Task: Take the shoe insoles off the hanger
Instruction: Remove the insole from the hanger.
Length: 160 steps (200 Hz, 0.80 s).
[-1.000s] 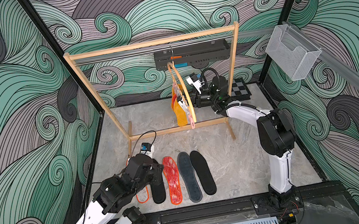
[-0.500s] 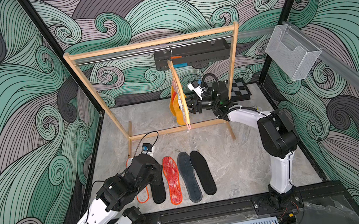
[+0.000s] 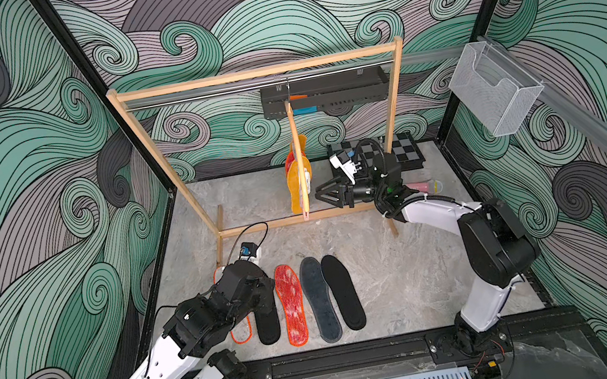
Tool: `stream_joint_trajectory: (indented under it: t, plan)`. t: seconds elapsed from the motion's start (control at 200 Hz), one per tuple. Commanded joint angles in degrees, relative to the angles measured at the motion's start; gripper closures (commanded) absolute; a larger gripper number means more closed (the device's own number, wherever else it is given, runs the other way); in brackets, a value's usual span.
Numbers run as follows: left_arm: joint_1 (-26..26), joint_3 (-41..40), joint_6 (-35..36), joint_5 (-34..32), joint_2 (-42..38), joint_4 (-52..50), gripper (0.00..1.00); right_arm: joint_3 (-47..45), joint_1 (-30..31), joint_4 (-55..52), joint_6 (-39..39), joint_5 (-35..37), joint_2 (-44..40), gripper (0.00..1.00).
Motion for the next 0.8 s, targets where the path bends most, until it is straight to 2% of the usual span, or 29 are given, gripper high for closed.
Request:
stream_joint_trajectory:
  t: [0.0,0.23,0.49,0.796]
  plan:
    - [0.51,0.05,0.91,0.48,-1.27,0.60,0.56,-6.00,-0.05,-0.42,1.57,2.45,-7.22,0.51]
    - [0.56,-0.26,1.42,1.79,-1.83,1.19,0.55,-25.30,0.76,-6.75,-0.79,9.49,-27.00,0.51]
    - [0.43,-0.59,2.13,2.88,-2.87,1.80,0.55,-41.10,6.16,-22.26,-8.24,15.37,-53.22,0.48]
    - [0.52,-0.45,2.35,3.37,-2.57,1.97,0.55,-54.75,10.05,-26.40,-4.99,20.02,-76.37,0.47]
